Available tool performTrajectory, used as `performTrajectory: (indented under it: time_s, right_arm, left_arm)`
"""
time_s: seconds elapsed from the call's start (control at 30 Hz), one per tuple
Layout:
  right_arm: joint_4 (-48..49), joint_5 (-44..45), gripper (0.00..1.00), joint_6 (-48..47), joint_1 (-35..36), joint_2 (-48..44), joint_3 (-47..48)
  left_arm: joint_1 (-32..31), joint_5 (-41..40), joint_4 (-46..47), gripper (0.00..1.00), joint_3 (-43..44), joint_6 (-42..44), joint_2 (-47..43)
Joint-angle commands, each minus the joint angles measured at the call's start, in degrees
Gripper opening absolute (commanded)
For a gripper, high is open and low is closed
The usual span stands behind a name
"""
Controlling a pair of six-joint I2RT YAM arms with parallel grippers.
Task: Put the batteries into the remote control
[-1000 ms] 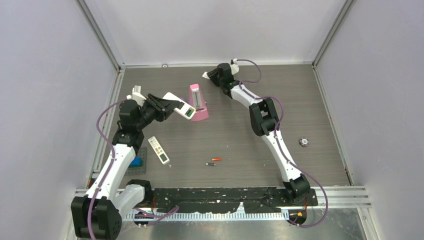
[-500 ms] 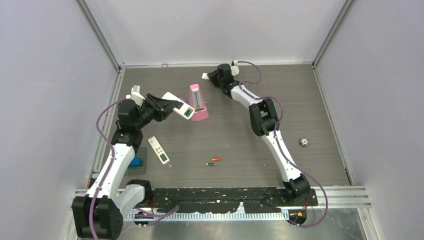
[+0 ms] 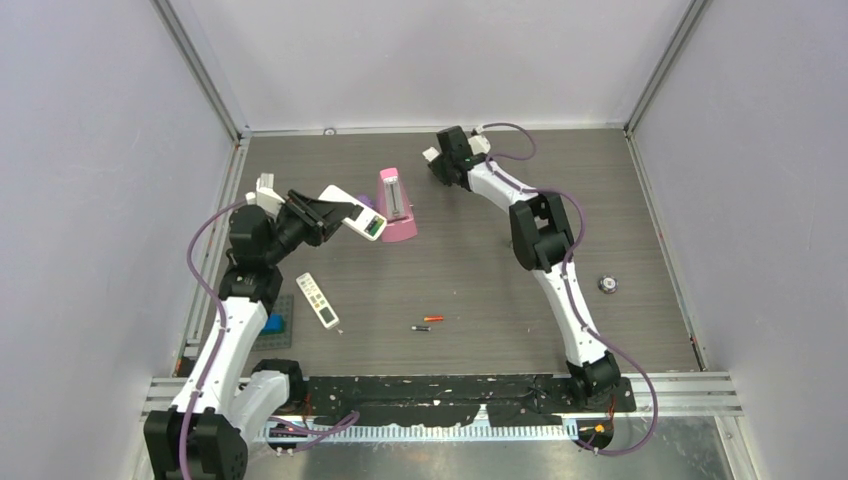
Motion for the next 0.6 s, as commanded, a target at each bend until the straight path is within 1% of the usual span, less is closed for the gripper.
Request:
performTrajectory:
  time_s: [0.0, 0.1, 0.17, 0.23, 0.27, 0.3, 0.33, 0.37, 0.4, 0.47, 0.57]
  right_arm:
    - [-5.62, 4.92, 0.30, -2.10, -0.01, -8.47, -6.80]
    - [-3.20, 4.32, 0.30, -3.95, -0.01, -11.98, -12.55]
    - [0.03, 2.74, 0.32, -8.13, 0.04, -13.91, -14.39]
    - [3.72, -0.40, 0.39, -11.67, 0.00, -14.85, -14.72]
    - [7.18, -1.31, 0.44, -12.58, -0.04, -14.91, -15.07]
    - [9.35, -3.42, 0.47, -14.02, -0.12, -14.90, -15.47]
    - [15.27, -4.49, 0.50, -14.24, -0.24, -14.80, -16.76]
    - [18.32, -6.50, 0.51, -13.75, -0.43, -14.65, -17.54]
    - [24.56, -7.26, 0.52, -13.23, -0.53, -14.37, -18.86]
    - [29.96, -8.36, 0.53, -11.27, -0.70, -12.75, -18.17]
    - [31.70, -8.02, 0.53, -9.11, -0.79, -8.15, -13.74]
  left_arm:
    - [0.48, 1.29, 1.69, 0.00, -1.04, 0.44, -2.83]
    - [0.48, 1.39, 1.47, 0.00, -1.85, 0.47, -4.14]
    - [0.48, 1.50, 1.47, 0.00, -2.23, 0.51, -4.68]
    - [0.53, 1.72, 1.38, 0.00, -2.43, 0.45, -5.15]
    - [0.50, 1.82, 1.37, 0.00, -2.44, 0.50, -5.37]
    - [0.48, 1.86, 1.11, 0.00, -2.47, 0.48, -5.55]
    - [0.48, 1.94, 0.97, 0.00, -2.47, 0.53, -5.77]
    - [0.51, 2.00, 0.81, 0.00, -2.40, 0.55, -5.92]
    - [0.49, 1.98, 0.51, 0.00, -2.38, 0.61, -6.22]
    - [0.50, 1.81, -0.15, 0.00, -2.43, 0.67, -6.74]
    - [0.48, 1.55, -1.01, 0.00, -2.19, 0.94, -7.32]
